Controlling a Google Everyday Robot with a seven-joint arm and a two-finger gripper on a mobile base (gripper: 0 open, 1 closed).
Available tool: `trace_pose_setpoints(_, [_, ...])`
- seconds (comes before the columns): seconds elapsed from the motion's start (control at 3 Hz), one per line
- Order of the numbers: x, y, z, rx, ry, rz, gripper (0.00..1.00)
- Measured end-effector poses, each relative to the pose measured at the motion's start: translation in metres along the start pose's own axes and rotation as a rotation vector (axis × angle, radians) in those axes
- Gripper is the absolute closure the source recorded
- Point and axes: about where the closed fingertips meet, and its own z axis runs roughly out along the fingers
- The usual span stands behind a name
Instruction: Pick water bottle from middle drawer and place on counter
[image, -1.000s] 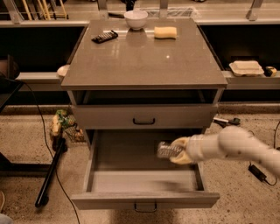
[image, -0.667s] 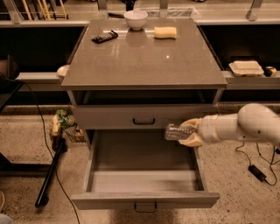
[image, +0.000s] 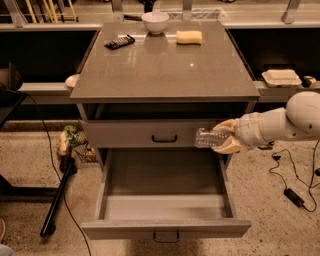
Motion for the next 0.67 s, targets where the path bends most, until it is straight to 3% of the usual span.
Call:
trace_pose_setpoints(0.33, [-0.023,-0.017,-0.015,-0.021,0.000,-0.047,1.00])
trace_pose_setpoints(0.67, [-0.072,-0.055,-0.056,-0.053,0.061,-0.130,1.00])
